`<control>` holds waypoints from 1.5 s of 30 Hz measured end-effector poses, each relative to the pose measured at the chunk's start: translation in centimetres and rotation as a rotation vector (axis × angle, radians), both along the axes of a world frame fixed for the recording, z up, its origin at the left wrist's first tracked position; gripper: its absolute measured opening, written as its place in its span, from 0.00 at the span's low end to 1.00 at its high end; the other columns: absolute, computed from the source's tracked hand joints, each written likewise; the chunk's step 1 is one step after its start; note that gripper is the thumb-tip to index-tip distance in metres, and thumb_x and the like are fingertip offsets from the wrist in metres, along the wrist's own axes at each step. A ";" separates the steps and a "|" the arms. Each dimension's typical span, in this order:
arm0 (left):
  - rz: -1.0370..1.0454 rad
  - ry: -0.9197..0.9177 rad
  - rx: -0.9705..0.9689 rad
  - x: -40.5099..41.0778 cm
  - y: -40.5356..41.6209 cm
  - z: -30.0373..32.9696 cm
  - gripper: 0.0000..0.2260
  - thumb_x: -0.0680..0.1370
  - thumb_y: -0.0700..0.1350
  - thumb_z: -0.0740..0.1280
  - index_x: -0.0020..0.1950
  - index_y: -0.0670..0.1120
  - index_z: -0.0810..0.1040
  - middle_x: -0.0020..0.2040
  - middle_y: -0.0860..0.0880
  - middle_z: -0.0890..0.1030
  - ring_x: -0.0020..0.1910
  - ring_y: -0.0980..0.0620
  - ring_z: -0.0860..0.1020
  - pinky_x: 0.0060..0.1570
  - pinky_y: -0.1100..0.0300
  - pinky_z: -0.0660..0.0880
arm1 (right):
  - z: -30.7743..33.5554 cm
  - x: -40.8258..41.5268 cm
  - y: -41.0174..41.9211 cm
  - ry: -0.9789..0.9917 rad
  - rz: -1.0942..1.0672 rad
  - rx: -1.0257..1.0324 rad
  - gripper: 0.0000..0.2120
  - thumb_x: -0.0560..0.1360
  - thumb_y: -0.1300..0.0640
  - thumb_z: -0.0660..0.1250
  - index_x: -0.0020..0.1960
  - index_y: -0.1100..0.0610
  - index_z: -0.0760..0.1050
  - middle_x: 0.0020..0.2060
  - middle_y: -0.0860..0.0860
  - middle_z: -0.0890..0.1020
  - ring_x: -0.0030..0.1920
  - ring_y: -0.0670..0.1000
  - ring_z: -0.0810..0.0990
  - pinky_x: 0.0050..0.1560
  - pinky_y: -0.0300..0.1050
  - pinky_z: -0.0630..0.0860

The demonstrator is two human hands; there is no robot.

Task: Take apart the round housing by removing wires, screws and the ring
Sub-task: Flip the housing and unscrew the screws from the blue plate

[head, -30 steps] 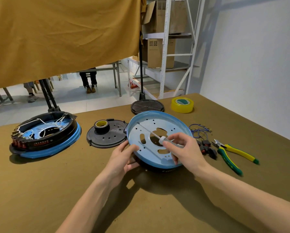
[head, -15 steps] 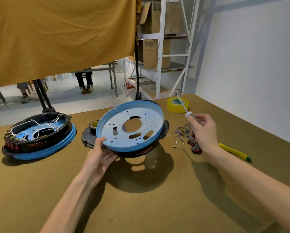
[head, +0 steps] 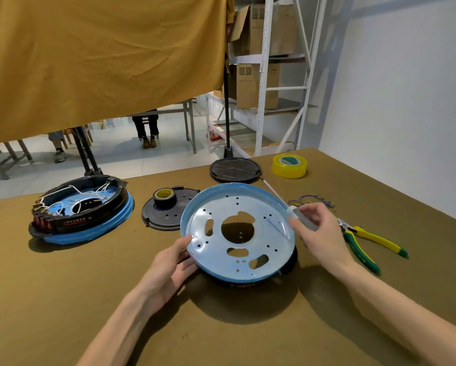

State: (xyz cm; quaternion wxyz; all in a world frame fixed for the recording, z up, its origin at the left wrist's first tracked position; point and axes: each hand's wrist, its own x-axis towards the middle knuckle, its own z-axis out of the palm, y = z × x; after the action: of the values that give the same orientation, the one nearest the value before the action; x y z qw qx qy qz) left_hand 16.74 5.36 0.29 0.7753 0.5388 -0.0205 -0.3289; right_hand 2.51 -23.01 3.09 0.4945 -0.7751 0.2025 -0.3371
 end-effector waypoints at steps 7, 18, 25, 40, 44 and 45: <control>0.032 0.044 -0.078 0.5 0.2 -0.4 0.27 0.70 0.53 0.78 0.64 0.43 0.76 0.56 0.41 0.87 0.56 0.45 0.86 0.45 0.54 0.85 | 4.9 -0.5 4.6 0.087 0.332 -0.157 0.09 0.72 0.52 0.79 0.50 0.47 0.82 0.44 0.45 0.83 0.38 0.45 0.82 0.38 0.41 0.78; 0.037 -0.079 0.038 -0.4 -0.3 -0.5 0.30 0.66 0.60 0.77 0.59 0.41 0.82 0.55 0.43 0.87 0.54 0.45 0.86 0.49 0.54 0.85 | 7.3 5.0 8.9 -0.296 0.305 -0.062 0.17 0.75 0.57 0.77 0.59 0.54 0.74 0.48 0.52 0.82 0.48 0.51 0.83 0.48 0.46 0.83; 0.045 -0.075 0.027 -0.4 -0.4 -0.5 0.27 0.69 0.59 0.76 0.60 0.41 0.82 0.54 0.43 0.88 0.54 0.45 0.87 0.44 0.57 0.84 | 7.5 7.6 9.5 -0.346 0.276 -0.095 0.16 0.76 0.56 0.75 0.60 0.52 0.72 0.45 0.46 0.80 0.46 0.48 0.82 0.45 0.43 0.83; 0.044 -0.066 0.034 -0.5 -0.6 -0.2 0.22 0.73 0.57 0.72 0.60 0.43 0.81 0.54 0.44 0.88 0.55 0.46 0.86 0.49 0.55 0.85 | 8.0 10.2 9.9 -0.363 0.359 -0.169 0.18 0.76 0.55 0.75 0.62 0.51 0.71 0.46 0.46 0.83 0.47 0.51 0.85 0.46 0.52 0.84; 0.034 -0.064 0.039 -0.4 -0.5 -0.3 0.24 0.73 0.57 0.72 0.63 0.44 0.80 0.55 0.44 0.87 0.56 0.46 0.86 0.49 0.55 0.84 | 7.7 10.4 9.9 -0.338 0.391 -0.201 0.19 0.77 0.54 0.75 0.62 0.52 0.71 0.49 0.49 0.83 0.48 0.51 0.85 0.47 0.51 0.84; 0.035 -0.063 0.043 -0.4 -0.5 -0.3 0.24 0.73 0.58 0.72 0.63 0.44 0.80 0.55 0.44 0.87 0.55 0.46 0.86 0.50 0.55 0.84 | 7.7 10.4 9.9 -0.335 0.394 -0.206 0.19 0.76 0.54 0.75 0.62 0.52 0.71 0.49 0.49 0.83 0.49 0.50 0.85 0.47 0.50 0.84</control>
State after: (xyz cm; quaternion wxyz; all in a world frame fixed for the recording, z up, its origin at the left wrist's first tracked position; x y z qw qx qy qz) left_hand 16.32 4.87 -0.01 0.7682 0.5657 -0.0282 -0.2984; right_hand 12.93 -13.15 10.83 0.4955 -0.7793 -0.0720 -0.3767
